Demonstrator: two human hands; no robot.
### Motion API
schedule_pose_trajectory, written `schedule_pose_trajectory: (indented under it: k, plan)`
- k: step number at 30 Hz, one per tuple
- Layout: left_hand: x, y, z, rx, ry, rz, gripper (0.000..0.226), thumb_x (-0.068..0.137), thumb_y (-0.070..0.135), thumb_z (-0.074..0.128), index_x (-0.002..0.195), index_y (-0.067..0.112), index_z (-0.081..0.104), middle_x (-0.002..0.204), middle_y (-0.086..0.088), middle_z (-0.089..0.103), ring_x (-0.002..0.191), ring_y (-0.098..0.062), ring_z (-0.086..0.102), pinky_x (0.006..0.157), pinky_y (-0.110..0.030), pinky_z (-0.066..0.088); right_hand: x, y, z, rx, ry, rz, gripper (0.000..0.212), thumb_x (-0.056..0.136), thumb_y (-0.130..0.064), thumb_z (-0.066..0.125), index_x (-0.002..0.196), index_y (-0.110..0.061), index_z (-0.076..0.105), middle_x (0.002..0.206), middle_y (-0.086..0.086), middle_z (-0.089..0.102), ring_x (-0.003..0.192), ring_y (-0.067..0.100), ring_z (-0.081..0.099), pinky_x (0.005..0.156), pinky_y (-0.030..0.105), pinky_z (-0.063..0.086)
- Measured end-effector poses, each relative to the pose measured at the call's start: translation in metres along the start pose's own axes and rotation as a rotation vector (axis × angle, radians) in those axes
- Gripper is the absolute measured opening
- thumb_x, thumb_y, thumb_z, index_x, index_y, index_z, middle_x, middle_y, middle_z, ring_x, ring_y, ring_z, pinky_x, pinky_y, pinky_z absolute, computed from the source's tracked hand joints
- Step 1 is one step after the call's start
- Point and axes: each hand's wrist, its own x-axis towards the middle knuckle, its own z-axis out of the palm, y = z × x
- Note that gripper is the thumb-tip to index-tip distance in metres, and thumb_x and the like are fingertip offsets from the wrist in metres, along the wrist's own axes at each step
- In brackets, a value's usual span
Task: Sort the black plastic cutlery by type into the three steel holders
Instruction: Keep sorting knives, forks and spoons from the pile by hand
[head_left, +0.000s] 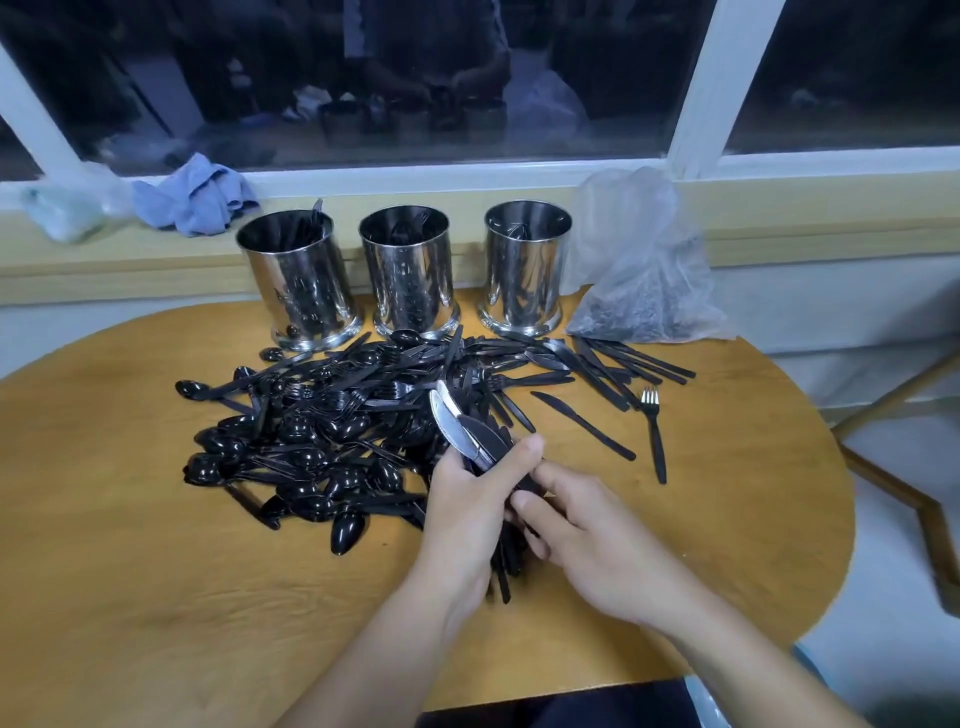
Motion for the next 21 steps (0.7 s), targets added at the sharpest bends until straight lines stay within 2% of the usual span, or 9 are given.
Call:
schedule_pose_trajectory:
  k: [2, 5, 8, 10, 12, 14, 16, 18, 21]
  plan:
    - [-0.002, -0.002, -0.001, 0.021, -0.001, 0.018, 0.021, 0.103, 0.018, 0.077, 0.088, 0.008, 0.066, 0.077, -0.012, 0.057, 0.063, -0.024, 0.061, 0.044, -0.033, 0.049, -0.002, -0.001, 0.001, -0.079, 0.004, 0.003, 0.021, 0.114, -0.028, 0.053, 0.1, -0.042, 0.06, 0.072, -0.004, 0.062, 0.065, 0.006, 0.053, 0.066, 0.023, 0.044]
    - [-0.001, -0.005, -0.001, 0.006, 0.015, 0.031, 0.03, 0.11, 0.023, 0.066, 0.092, -0.001, 0.06, 0.082, -0.013, 0.063, 0.067, -0.032, 0.059, 0.045, -0.035, 0.045, -0.002, 0.0, 0.004, 0.142, 0.07, 0.109, 0.012, 0.109, -0.032, 0.065, 0.107, -0.021, 0.07, 0.08, -0.003, 0.069, 0.069, 0.012, 0.063, 0.07, 0.028, 0.052]
    - [-0.001, -0.003, 0.002, -0.134, 0.04, -0.013, 0.041, 0.114, 0.031, 0.061, 0.084, 0.005, 0.053, 0.091, -0.017, 0.07, 0.065, -0.035, 0.054, 0.046, -0.034, 0.046, 0.0, 0.001, 0.006, 0.36, 0.197, 0.203, 0.019, 0.103, -0.027, 0.075, 0.119, -0.02, 0.066, 0.1, 0.007, 0.072, 0.08, 0.023, 0.076, 0.075, 0.035, 0.061]
    - [-0.001, -0.003, 0.002, -0.177, 0.027, -0.035, 0.042, 0.114, 0.037, 0.062, 0.085, 0.008, 0.053, 0.092, -0.02, 0.068, 0.069, -0.04, 0.055, 0.05, -0.039, 0.048, -0.001, 0.002, 0.006, 0.374, 0.244, 0.223, 0.018, 0.103, -0.031, 0.075, 0.114, -0.02, 0.068, 0.108, 0.005, 0.076, 0.085, 0.024, 0.079, 0.081, 0.044, 0.066]
    - [0.0, -0.002, -0.001, -0.141, 0.054, 0.022, 0.041, 0.115, 0.036, 0.062, 0.081, 0.013, 0.055, 0.081, -0.017, 0.062, 0.073, -0.037, 0.064, 0.06, -0.048, 0.054, -0.002, 0.007, 0.004, 0.258, 0.275, 0.193, 0.016, 0.102, -0.039, 0.075, 0.102, -0.023, 0.072, 0.11, 0.0, 0.078, 0.092, 0.021, 0.079, 0.088, 0.049, 0.065]
    - [0.0, 0.004, -0.005, -0.059, 0.088, 0.123, 0.044, 0.116, 0.032, 0.059, 0.077, 0.012, 0.052, 0.073, -0.014, 0.053, 0.07, -0.03, 0.066, 0.07, -0.046, 0.054, -0.004, 0.012, 0.004, 0.168, 0.277, 0.156, 0.022, 0.099, -0.043, 0.077, 0.095, -0.022, 0.073, 0.102, 0.001, 0.078, 0.093, 0.021, 0.075, 0.088, 0.048, 0.061]
    - [-0.001, 0.011, -0.009, 0.079, 0.112, 0.243, 0.052, 0.117, 0.03, 0.055, 0.076, -0.001, 0.048, 0.067, -0.021, 0.05, 0.062, -0.025, 0.058, 0.067, -0.037, 0.051, -0.005, 0.012, 0.008, 0.192, 0.232, 0.151, 0.021, 0.1, -0.045, 0.076, 0.098, -0.024, 0.077, 0.1, 0.0, 0.077, 0.097, 0.02, 0.073, 0.092, 0.047, 0.062]
    - [-0.003, 0.014, -0.015, 0.195, 0.114, 0.338, 0.057, 0.117, 0.028, 0.055, 0.072, -0.006, 0.048, 0.058, -0.019, 0.049, 0.056, -0.025, 0.05, 0.062, -0.037, 0.048, -0.006, 0.013, 0.016, 0.255, 0.177, 0.163, 0.019, 0.105, -0.044, 0.069, 0.105, -0.027, 0.079, 0.105, -0.003, 0.078, 0.104, 0.014, 0.073, 0.097, 0.044, 0.062]
    - [-0.005, 0.009, -0.026, 0.273, 0.073, 0.416, 0.025, 0.11, 0.021, 0.069, 0.091, 0.008, 0.063, 0.064, -0.004, 0.057, 0.057, -0.024, 0.054, 0.062, -0.04, 0.049, -0.004, 0.018, 0.026, 0.194, 0.24, 0.111, 0.019, 0.11, -0.037, 0.063, 0.104, -0.026, 0.077, 0.099, -0.004, 0.075, 0.099, 0.017, 0.071, 0.096, 0.051, 0.06]
